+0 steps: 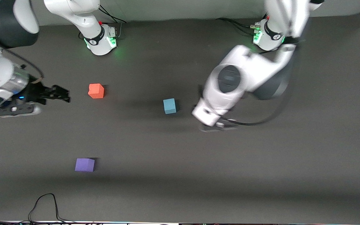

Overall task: Place blue block between orange and purple blocks
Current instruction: 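Retract the left gripper while the right gripper reaches the blue block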

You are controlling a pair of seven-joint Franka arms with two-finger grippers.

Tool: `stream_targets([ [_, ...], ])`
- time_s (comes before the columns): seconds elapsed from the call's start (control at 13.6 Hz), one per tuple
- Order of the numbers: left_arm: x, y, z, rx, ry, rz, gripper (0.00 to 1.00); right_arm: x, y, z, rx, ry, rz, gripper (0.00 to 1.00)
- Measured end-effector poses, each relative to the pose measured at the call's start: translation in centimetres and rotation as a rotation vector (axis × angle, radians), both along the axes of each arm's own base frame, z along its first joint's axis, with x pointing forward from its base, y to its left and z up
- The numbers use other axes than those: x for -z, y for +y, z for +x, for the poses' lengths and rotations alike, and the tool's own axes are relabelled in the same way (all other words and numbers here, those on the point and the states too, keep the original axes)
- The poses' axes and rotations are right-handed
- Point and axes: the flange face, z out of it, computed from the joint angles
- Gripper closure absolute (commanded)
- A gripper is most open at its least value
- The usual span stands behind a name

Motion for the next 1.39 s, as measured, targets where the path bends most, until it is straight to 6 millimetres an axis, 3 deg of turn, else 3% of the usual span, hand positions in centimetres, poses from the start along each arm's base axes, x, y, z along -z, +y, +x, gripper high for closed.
stream_targets([
  [0.15,-1.7,9.6,2.1,0.047,0.073,0.005,0.0,0.7,6.5,-0.9,-0.052,-0.003,0.019,0.0],
  [0.29,-2.4,17.1,2.9,0.096,0.107,-0.011,0.0,3.0,12.9,-1.4,-0.074,-0.007,0.042,0.0],
  [0.44,-4.0,23.1,2.6,0.119,0.099,-0.021,0.0,7.5,18.2,-1.5,-0.087,-0.006,0.049,0.0],
  [0.66,-7.9,29.9,0.3,0.159,0.059,-0.029,0.0,16.1,24.1,-2.6,-0.106,-0.024,0.058,0.0],
  [0.88,-10.4,33.5,-2.0,0.169,0.029,-0.022,0.0,22.5,29.0,-5.1,-0.133,-0.021,0.052,0.0],
  [1.1,-10.9,33.2,-3.8,0.179,0.026,0.005,0.0,28.1,30.7,-6.3,-0.114,-0.033,0.052,0.0],
  [1.25,-11.1,33.1,-4.3,0.18,0.02,0.011,0.0,31.6,32.0,-8.2,-0.097,-0.036,0.048,0.0],
  [1.39,-11.5,33.4,-4.4,0.175,0.011,0.015,0.0,33.8,32.9,-9.5,-0.076,-0.03,0.039,0.0],
])
